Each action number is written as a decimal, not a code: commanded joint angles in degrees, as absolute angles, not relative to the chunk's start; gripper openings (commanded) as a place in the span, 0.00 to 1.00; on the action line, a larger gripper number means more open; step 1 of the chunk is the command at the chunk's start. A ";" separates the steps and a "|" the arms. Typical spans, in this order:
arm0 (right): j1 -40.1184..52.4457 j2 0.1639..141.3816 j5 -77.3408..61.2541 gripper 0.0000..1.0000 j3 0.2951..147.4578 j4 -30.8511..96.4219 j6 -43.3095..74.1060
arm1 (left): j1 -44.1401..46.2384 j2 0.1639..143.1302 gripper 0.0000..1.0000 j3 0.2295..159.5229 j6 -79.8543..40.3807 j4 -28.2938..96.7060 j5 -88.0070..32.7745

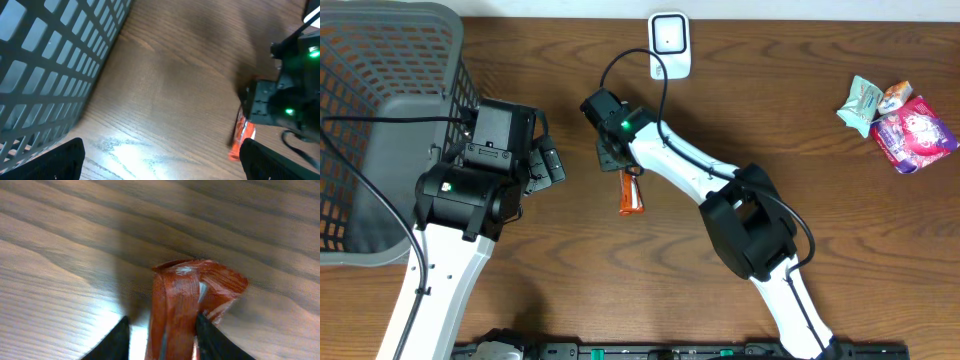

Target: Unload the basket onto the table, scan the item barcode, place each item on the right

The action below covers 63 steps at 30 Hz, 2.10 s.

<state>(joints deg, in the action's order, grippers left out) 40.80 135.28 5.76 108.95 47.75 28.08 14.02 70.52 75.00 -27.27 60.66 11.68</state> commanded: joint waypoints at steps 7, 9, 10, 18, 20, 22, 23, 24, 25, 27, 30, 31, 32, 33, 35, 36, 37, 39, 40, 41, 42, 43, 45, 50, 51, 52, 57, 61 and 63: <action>37.12 135.55 5.43 0.46 124.86 65.95 24.14 | 13.78 70.63 0.98 75.24 -28.21 60.84 11.38; 37.71 135.55 5.28 0.45 124.95 68.64 24.18 | 13.78 70.63 0.98 75.24 -28.21 60.84 11.38; 38.00 135.55 5.02 0.45 124.81 69.32 24.18 | 13.78 70.63 0.98 75.24 -28.21 60.84 11.38; 42.70 135.79 6.35 0.38 121.03 69.36 37.04 | 13.78 70.63 0.98 75.24 -28.21 60.84 11.35; 43.59 135.79 8.97 0.37 119.87 68.75 41.28 | 13.78 70.63 0.98 75.24 -28.21 60.84 11.35; 44.38 135.79 10.79 0.37 118.13 67.22 44.86 | 13.78 70.63 0.98 75.24 -28.21 60.84 11.35; 44.64 135.79 10.98 0.37 117.19 66.22 45.60 | 13.78 70.63 0.98 75.24 -28.21 60.84 11.35; 44.73 135.79 11.00 0.37 116.38 65.25 46.09 | 13.78 70.63 0.98 75.24 -28.21 60.84 11.35; 44.82 135.79 11.00 0.37 115.50 64.38 46.70 | 13.78 70.63 0.98 75.24 -28.21 60.84 11.35; 44.93 135.79 10.76 0.37 113.60 62.52 46.94 | 13.78 70.63 0.98 75.24 -28.21 60.84 11.35; 44.95 135.79 10.66 0.37 111.26 61.30 47.20 | 13.78 70.63 0.98 75.24 -28.21 60.84 11.35; 44.95 135.79 10.66 0.37 110.78 61.06 47.18 | 13.78 70.63 0.98 75.24 -28.21 60.84 11.35; 44.84 135.79 10.66 0.37 110.13 60.97 47.18 | 13.78 70.63 0.98 75.24 -28.21 60.84 11.35; 44.73 135.79 10.66 0.37 109.89 60.95 47.18 | 13.78 70.63 0.98 75.24 -28.21 60.84 11.35; 44.29 135.79 10.66 0.37 109.82 61.06 47.13 | 13.78 70.63 0.98 75.24 -28.21 60.84 11.35; 44.12 135.79 10.63 0.36 109.82 61.06 47.11 | 13.78 70.63 0.98 75.24 -28.21 60.84 11.35; 43.88 135.79 10.59 0.32 109.82 61.08 47.11 | 13.78 70.63 0.98 75.24 -28.21 60.84 11.35; 43.18 135.76 9.87 0.18 109.82 61.10 46.78 | 13.78 70.63 0.98 75.24 -28.21 60.84 11.35; 42.63 135.76 8.73 0.13 109.91 61.01 45.76 | 13.78 70.63 0.98 75.24 -28.21 60.84 11.35; 42.02 135.74 7.49 0.09 110.17 61.04 44.53 | 13.78 70.63 0.98 75.24 -28.21 60.84 11.38; 41.19 135.74 5.74 0.08 110.63 61.06 42.89 | 13.78 70.63 0.98 75.24 -28.21 60.84 11.35; 40.12 135.74 3.11 0.08 111.20 61.04 40.75 | 13.78 70.63 0.98 75.24 -28.21 60.84 11.35; 37.71 135.66 -3.51 0.02 112.46 61.12 35.90 | 13.78 70.63 0.98 75.24 -28.21 60.84 11.38; 28.80 135.61 -33.01 0.01 114.37 61.14 19.57 | 13.78 70.63 0.98 75.24 -28.21 60.84 11.38; 27.03 135.63 -38.00 0.01 114.34 61.58 16.45 | 13.78 70.63 0.98 75.24 -28.21 60.84 11.35; 25.50 135.66 -42.02 0.01 114.30 62.15 13.69 | 13.78 70.63 0.98 75.24 -28.21 60.84 11.38; 18.68 135.68 -56.99 0.02 113.03 66.11 1.08 | 13.78 70.63 0.98 75.24 -28.21 60.84 11.38; 15.97 135.68 -58.59 0.07 107.00 65.65 0.14 | 13.78 70.63 0.98 75.24 -28.21 60.84 11.35; 14.57 135.68 -58.33 0.11 101.14 62.59 0.80 | 13.78 70.63 0.98 75.24 -28.21 60.84 11.38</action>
<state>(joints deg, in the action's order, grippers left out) 15.46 135.57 -52.47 107.70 64.42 4.43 14.02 70.52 75.00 -27.27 60.66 11.68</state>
